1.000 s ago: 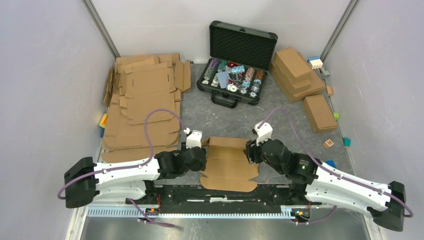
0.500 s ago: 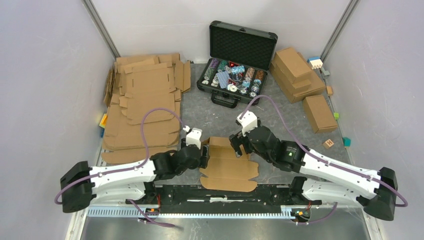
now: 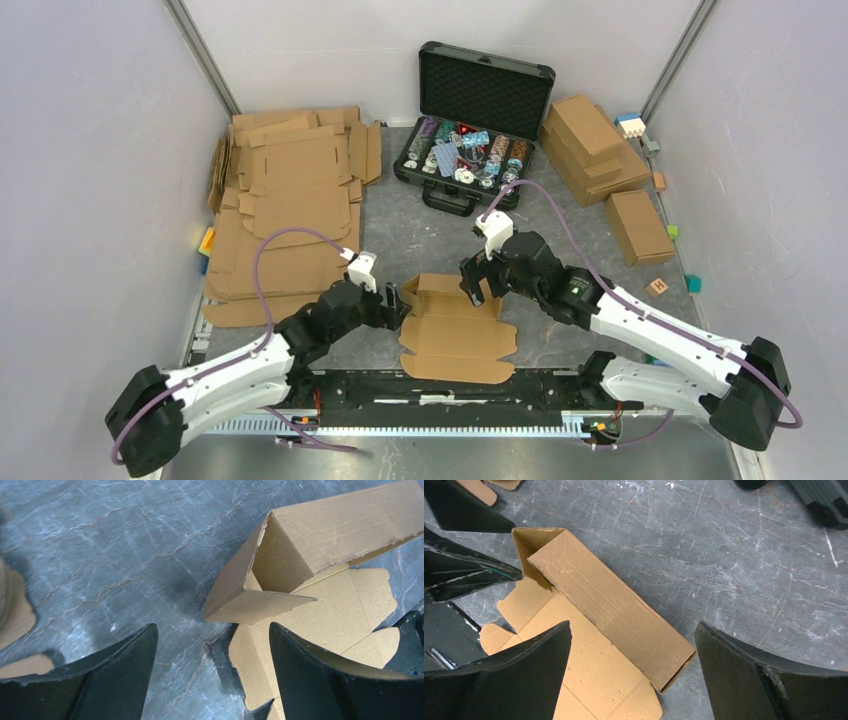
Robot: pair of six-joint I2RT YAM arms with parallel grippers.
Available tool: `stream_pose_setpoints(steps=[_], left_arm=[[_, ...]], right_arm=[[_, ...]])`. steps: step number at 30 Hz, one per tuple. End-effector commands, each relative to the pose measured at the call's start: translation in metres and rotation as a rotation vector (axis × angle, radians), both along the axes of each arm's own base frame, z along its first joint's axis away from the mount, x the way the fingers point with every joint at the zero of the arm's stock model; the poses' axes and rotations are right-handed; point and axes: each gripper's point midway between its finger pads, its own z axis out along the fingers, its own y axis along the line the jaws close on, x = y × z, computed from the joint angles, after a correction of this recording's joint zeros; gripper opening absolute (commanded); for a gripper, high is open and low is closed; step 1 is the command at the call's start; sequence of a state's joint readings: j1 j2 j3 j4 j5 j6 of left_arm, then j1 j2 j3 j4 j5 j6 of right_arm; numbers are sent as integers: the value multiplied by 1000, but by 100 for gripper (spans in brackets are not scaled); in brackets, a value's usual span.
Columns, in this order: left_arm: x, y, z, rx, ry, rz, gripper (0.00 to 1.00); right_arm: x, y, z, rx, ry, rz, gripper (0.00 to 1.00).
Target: Fold the paper box
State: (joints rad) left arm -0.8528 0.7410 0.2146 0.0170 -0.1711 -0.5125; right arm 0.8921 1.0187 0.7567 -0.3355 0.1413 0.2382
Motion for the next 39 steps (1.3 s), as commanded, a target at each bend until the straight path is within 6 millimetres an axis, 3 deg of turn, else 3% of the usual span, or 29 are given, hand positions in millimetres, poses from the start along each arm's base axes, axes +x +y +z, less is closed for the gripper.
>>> stream_pose_setpoints(steps=[1, 6, 13, 18, 26, 32, 39], left_arm=[[6, -33, 13, -22, -52, -196, 88], [14, -44, 5, 30, -25, -234, 85], [23, -48, 13, 46, -87, -246, 83], [19, -61, 19, 18, -114, -330, 80], [16, -70, 17, 4, -85, -365, 52], [15, -74, 21, -21, -79, -365, 53], [0, -87, 31, -85, -62, -430, 64]], right_arm=[[-2, 14, -2, 54, 24, 58, 98], [0, 12, -16, 41, 49, 56, 98], [2, 11, -38, 19, 87, 51, 95], [3, 12, -45, 18, 94, 52, 92], [-5, 20, -50, 55, 125, 92, 88], [-7, 21, -51, 69, 136, 96, 87], [-8, 20, -57, 70, 146, 85, 85]])
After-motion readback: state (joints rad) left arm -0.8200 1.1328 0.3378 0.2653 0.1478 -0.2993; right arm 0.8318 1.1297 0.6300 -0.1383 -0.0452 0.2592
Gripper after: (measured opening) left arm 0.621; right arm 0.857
